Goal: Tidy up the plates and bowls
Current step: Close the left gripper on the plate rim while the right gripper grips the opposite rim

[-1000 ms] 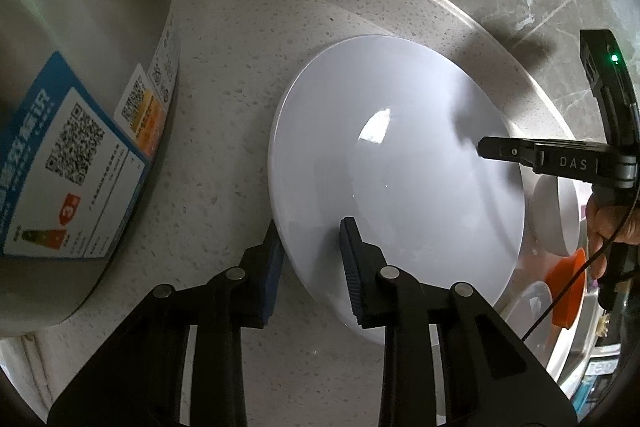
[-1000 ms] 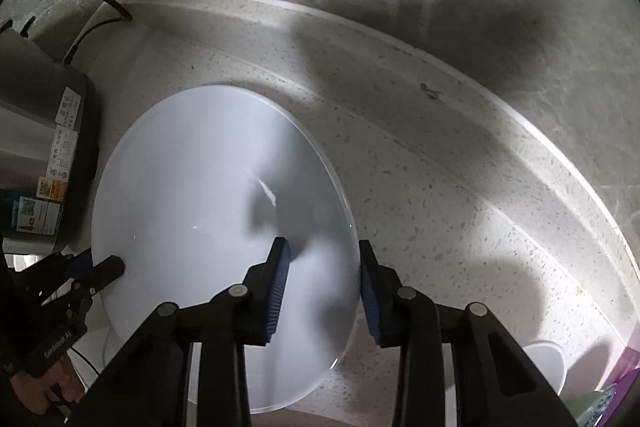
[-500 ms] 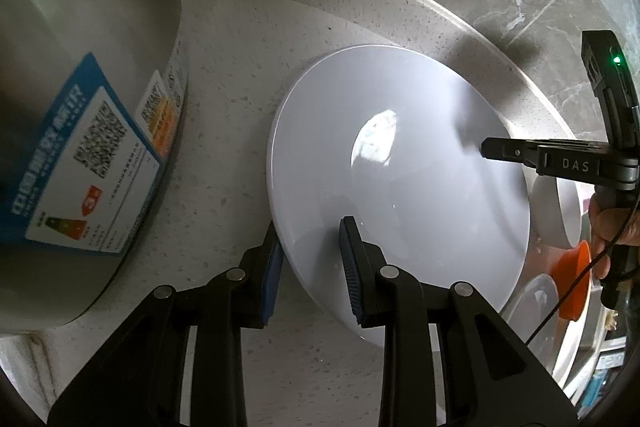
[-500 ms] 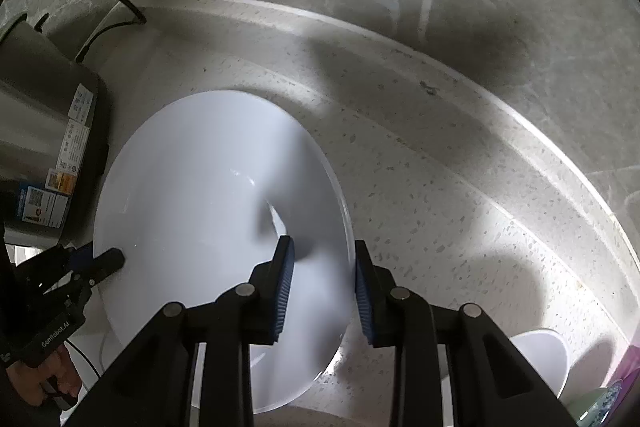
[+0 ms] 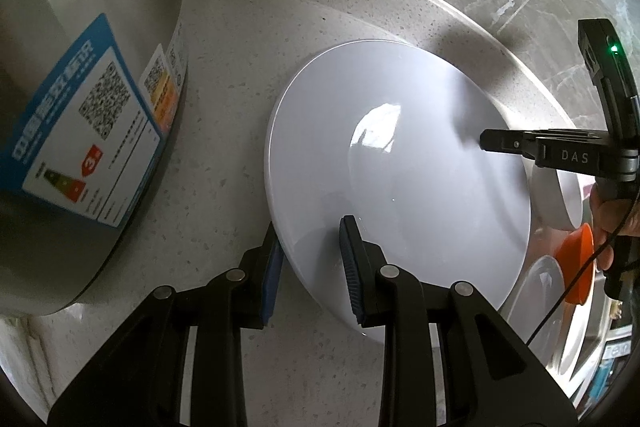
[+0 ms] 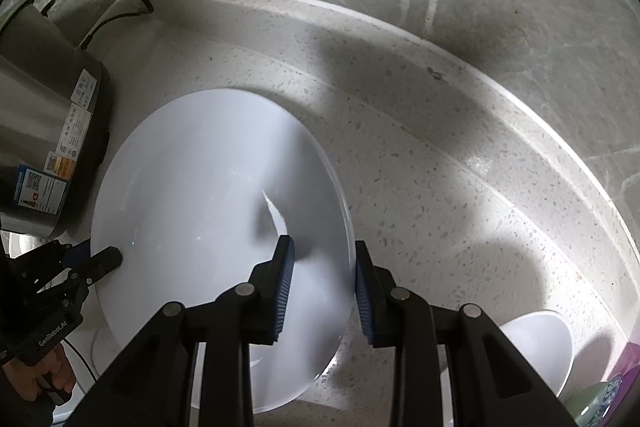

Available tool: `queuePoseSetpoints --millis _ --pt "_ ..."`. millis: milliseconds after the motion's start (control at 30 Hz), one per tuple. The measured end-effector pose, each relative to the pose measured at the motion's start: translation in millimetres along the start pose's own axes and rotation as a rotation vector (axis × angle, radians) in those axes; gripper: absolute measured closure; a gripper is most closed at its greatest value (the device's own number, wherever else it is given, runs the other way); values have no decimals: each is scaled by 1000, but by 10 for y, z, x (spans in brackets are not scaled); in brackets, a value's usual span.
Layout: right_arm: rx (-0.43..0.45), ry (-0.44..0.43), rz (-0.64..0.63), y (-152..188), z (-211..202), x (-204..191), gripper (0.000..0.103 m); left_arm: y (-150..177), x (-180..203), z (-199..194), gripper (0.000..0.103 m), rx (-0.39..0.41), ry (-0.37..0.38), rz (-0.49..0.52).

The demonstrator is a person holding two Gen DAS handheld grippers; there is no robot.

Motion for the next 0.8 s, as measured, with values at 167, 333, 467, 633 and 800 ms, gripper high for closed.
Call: queuePoseSetpoints --millis 167,333,467,633,800 --pt "8 -8 -7 -19 -7 -18 72 23 12 -71 77 32 -14 9" --pt "20 -3 -21 -7 -41 -39 72 62 1 -129 77 44 -13 4" --pt "33 -1 -25 15 -101 -48 72 114 8 -203 77 57 -15 9" --pt "40 -5 -23 70 -175 -40 72 219 48 -338 77 67 -13 12" --pt "57 -9 -22 138 -318 -60 72 302 93 -567 77 86 -8 18"
Point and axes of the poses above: each gripper's, at about its wrist camera, not at the fingertips, and z roughly the way its jaws point, x to its right, y to its underside, the point moved 6 cm from there along z, roughly the way its jaws point, and after that the axes turned 5 degrees about x, right-handed, at the moved point
